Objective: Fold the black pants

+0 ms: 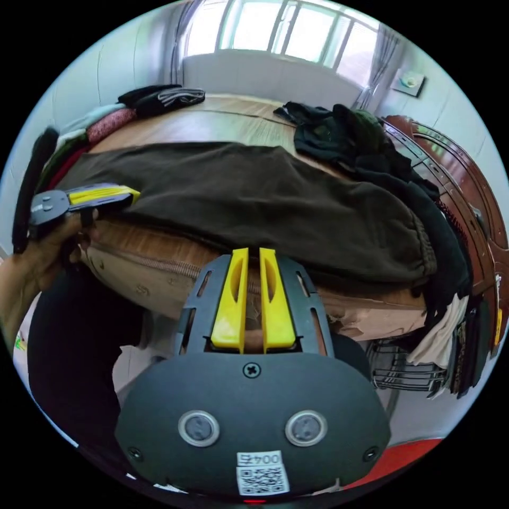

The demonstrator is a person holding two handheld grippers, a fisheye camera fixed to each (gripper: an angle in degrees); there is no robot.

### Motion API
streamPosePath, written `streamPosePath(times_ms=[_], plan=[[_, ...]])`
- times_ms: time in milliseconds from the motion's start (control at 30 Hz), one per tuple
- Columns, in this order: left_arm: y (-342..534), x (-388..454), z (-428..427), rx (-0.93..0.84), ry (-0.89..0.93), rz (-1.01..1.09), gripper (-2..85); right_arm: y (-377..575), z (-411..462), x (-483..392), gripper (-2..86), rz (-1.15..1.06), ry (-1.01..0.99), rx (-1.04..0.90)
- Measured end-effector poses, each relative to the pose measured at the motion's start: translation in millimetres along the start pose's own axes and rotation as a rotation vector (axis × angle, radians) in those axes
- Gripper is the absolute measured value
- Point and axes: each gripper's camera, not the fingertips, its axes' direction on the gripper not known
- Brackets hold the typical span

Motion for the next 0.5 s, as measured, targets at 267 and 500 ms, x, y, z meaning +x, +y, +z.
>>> streamPosePath(times_ms=[267, 500], plan=[[-7.4, 11.8, -60.0, -0.005, -0.101, 0.134, 0.2, 0.9, 12.6, -5.9, 4.4, -0.027, -0.05, -0.022], [-27.0, -31.1, -141.0, -0.003, -0.072, 0.094, 0.1, -1.4, -12.7, 0.3, 2.6, 0.016, 0.001, 0.04]])
